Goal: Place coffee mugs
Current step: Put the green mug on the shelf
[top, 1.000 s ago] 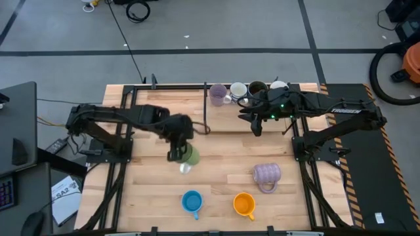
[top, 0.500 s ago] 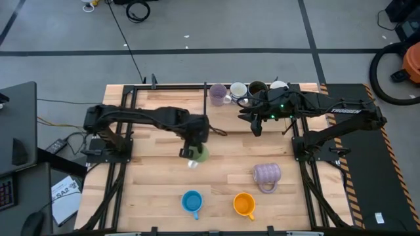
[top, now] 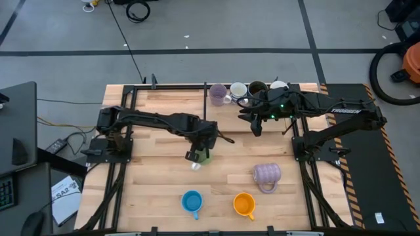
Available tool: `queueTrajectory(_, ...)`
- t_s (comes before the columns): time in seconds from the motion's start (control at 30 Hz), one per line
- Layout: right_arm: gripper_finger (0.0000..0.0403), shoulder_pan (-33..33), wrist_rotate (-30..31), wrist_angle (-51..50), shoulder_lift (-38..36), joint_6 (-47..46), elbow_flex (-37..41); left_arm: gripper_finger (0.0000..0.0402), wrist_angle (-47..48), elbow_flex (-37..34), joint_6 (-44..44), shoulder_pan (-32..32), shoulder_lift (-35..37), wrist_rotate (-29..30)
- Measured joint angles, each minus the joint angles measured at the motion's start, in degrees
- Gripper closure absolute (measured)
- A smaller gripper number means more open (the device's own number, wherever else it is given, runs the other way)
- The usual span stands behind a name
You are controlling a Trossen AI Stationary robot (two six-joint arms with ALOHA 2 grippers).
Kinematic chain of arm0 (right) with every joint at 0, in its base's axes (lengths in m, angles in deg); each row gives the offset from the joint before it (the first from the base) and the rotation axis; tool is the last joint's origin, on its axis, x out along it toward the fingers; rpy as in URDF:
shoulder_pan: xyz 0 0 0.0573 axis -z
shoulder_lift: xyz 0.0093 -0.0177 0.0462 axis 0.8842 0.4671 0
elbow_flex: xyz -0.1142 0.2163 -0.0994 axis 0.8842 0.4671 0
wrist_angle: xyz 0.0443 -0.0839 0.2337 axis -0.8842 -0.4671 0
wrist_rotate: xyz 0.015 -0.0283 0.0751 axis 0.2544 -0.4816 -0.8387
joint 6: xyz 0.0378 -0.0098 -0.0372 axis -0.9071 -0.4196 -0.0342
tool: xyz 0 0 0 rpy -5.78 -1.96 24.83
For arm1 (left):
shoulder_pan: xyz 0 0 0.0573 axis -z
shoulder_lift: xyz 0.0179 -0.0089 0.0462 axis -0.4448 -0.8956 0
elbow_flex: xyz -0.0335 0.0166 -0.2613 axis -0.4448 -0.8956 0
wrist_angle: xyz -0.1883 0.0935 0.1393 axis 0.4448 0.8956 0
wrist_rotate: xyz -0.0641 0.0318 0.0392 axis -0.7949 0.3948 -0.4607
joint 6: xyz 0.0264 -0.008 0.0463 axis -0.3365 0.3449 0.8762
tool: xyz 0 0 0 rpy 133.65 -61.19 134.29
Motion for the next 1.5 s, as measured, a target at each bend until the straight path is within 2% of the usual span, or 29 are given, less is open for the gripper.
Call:
queueTrajectory(0.33,0.0286,0.0,0.0,0.0,0.0,0.0,0.0,0.0362,-2.2,0.0,0.0,0.0,-1.6,3.9)
queueTrajectory(1.1,0.0286,0.0,0.0,0.0,0.0,0.0,0.0,0.0356,-4.8,0.0,0.0,0.0,-2.8,4.0)
queueTrajectory(1.5,0.0286,0.0,0.0,0.0,0.0,0.0,0.0,0.0282,-9.0,0.0,0.1,0.0,-2.8,4.2)
